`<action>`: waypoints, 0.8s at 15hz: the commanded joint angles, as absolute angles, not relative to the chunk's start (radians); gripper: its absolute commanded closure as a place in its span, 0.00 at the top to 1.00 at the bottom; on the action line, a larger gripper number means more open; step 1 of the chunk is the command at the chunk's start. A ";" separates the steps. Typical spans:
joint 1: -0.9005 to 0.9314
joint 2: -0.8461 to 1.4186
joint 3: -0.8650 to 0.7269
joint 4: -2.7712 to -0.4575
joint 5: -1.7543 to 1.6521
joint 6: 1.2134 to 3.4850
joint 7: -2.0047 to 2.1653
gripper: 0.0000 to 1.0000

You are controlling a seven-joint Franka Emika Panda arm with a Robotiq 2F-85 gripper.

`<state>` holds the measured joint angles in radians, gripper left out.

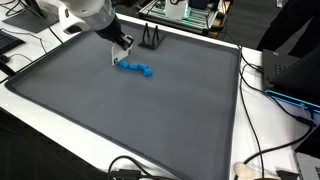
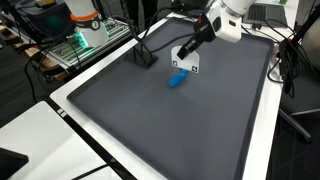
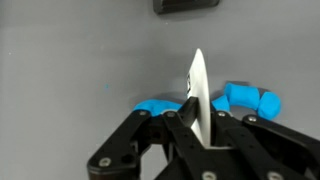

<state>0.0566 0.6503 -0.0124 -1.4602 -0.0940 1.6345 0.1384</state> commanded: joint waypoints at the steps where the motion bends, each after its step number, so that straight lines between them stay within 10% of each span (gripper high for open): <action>1: 0.046 0.638 -0.020 -1.492 -0.084 1.649 0.141 0.02; 12: 0.041 0.686 -0.029 -1.458 -0.087 1.660 0.154 0.02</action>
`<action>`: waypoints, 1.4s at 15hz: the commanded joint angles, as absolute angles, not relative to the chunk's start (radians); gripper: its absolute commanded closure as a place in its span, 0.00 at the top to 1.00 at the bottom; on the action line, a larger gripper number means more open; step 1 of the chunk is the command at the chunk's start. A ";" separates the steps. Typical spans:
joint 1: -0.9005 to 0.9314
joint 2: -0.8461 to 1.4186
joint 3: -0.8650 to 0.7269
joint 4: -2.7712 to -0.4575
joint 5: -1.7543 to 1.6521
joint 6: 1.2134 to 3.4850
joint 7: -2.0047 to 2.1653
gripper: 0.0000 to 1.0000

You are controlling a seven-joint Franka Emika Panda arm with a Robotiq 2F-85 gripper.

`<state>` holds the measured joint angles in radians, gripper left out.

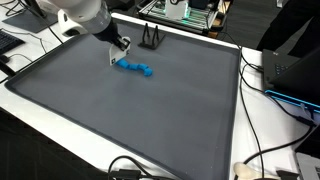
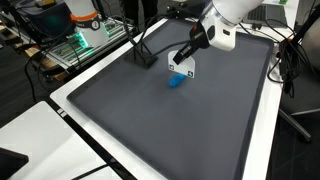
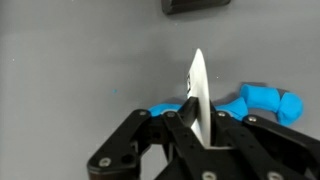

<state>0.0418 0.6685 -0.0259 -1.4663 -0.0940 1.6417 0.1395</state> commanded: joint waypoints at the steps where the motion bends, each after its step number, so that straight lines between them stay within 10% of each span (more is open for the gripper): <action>1: 0.042 0.691 -0.030 -1.455 -0.088 1.661 0.154 0.02; 21: 0.053 0.780 -0.044 -1.399 -0.124 1.662 0.161 0.02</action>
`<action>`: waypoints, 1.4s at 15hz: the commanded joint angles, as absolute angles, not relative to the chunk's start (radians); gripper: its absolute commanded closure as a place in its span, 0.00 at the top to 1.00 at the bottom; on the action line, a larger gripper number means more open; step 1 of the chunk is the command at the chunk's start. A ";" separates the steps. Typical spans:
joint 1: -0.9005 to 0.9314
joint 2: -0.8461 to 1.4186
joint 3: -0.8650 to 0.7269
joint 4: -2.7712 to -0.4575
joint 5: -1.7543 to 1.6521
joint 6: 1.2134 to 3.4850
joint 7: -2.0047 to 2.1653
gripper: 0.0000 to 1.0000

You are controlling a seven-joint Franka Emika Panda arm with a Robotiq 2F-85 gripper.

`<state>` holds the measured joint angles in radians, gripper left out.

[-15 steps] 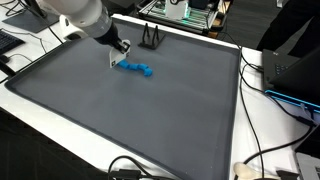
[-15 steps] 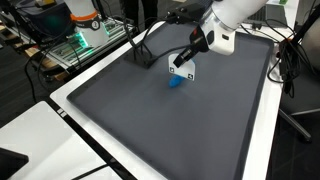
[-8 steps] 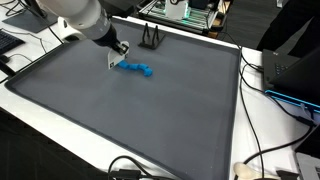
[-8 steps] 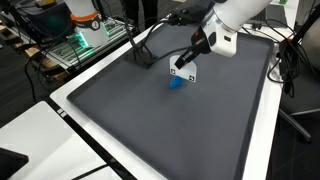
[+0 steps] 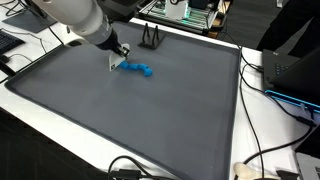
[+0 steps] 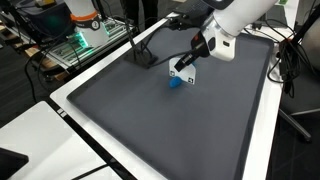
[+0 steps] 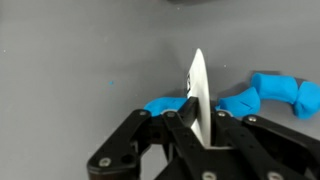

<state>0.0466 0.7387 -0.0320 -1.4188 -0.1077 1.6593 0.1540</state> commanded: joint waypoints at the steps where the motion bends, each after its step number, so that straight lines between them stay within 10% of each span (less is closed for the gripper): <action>1: 0.053 0.783 -0.044 -1.397 -0.125 1.661 0.160 0.02; 21: 0.049 0.889 -0.029 -1.281 -0.130 1.480 0.048 0.02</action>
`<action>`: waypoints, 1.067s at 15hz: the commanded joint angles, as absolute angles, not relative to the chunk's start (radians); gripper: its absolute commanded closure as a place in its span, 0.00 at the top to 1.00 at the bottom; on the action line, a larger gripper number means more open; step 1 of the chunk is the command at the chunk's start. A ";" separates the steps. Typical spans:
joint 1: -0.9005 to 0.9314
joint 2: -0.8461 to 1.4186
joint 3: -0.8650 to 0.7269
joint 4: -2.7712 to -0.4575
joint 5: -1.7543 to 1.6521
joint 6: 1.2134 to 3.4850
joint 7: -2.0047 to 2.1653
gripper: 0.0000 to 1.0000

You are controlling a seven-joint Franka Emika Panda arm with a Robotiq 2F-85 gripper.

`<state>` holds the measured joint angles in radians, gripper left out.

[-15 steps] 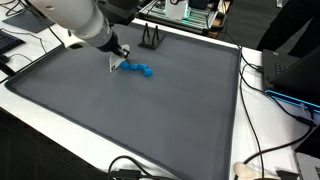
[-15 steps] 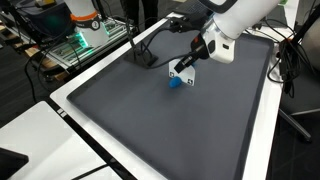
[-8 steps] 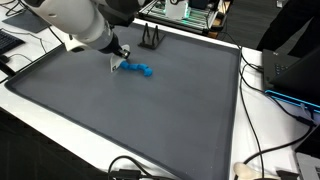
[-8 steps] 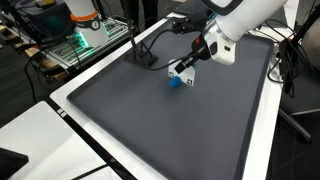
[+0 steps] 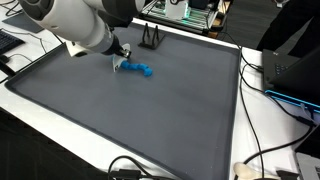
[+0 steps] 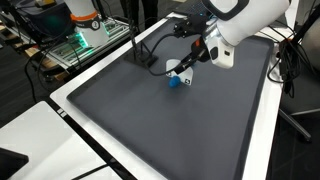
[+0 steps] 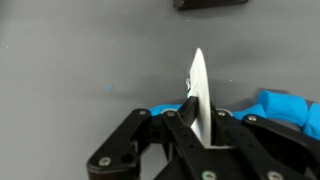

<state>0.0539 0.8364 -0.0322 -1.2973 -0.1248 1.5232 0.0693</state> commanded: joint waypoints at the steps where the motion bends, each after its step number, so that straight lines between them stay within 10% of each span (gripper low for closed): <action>1: 0.049 0.892 -0.029 -1.276 -0.131 1.472 0.046 0.02; 16: 0.041 0.863 -0.021 -1.299 -0.117 1.451 0.027 0.02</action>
<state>0.0530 0.8650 -0.0313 -1.2700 -0.1245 1.4547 0.0434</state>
